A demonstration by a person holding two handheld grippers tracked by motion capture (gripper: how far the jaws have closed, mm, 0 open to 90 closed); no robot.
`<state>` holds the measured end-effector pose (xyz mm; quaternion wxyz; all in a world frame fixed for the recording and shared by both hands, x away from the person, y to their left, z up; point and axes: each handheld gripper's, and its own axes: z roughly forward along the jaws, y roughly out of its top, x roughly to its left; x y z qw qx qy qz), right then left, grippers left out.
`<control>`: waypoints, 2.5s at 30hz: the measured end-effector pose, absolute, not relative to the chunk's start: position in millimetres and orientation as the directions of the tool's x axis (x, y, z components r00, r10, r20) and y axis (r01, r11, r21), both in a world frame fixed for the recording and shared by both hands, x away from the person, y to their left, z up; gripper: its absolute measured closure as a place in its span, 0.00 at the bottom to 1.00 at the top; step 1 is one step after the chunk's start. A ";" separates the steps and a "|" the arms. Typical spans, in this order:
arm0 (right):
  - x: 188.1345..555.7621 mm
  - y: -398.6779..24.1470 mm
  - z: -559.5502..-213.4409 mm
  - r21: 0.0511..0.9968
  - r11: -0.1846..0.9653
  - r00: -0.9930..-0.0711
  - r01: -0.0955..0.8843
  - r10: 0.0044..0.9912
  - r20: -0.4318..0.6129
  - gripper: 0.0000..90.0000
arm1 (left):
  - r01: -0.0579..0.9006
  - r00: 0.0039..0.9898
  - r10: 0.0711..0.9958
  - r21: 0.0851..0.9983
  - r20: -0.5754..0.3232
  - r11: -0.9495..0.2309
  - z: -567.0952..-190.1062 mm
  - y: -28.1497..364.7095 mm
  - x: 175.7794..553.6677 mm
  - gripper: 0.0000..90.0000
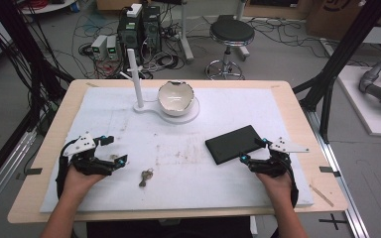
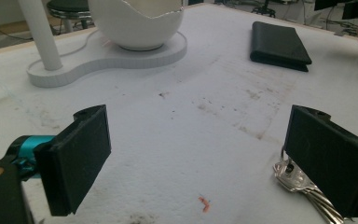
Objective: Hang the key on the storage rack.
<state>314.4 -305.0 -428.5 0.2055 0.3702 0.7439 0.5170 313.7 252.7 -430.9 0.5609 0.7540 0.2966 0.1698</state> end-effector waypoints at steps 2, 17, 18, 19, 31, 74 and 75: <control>315.5 -303.7 -429.1 0.919 0.201 -0.644 0.340 0.761 0.072 0.18 | 0.260 0.773 0.630 0.945 -0.082 -0.197 -430.4 248.5 313.2 0.08; 316.8 -298.8 -430.7 0.909 0.221 -0.652 0.353 0.755 0.070 0.18 | 0.311 0.856 0.500 0.904 -0.133 -0.293 -442.2 204.5 312.2 0.40; 317.0 -298.4 -430.9 0.909 0.227 -0.654 0.349 0.754 0.063 0.18 | 0.308 0.860 0.494 0.903 -0.130 -0.298 -442.9 201.9 311.8 0.44; 317.0 -298.4 -430.9 0.909 0.227 -0.654 0.349 0.754 0.063 0.18 | 0.308 0.860 0.494 0.903 -0.130 -0.298 -442.9 201.9 311.8 0.45; 316.5 -293.6 -430.8 0.906 0.241 -0.665 0.347 0.744 0.057 0.18 | 0.302 0.879 0.468 0.862 -0.087 -0.406 -446.2 182.8 310.8 0.73; 313.4 -291.8 -430.0 0.909 0.234 -0.669 0.344 0.741 0.063 0.18 | 0.191 0.849 0.529 0.943 -0.020 -0.271 -313.1 222.6 361.7 0.98; 313.2 -291.4 -429.9 0.908 0.229 -0.666 0.350 0.743 0.069 0.18 | 0.191 0.849 0.529 0.943 -0.020 -0.271 -313.1 222.6 361.7 0.98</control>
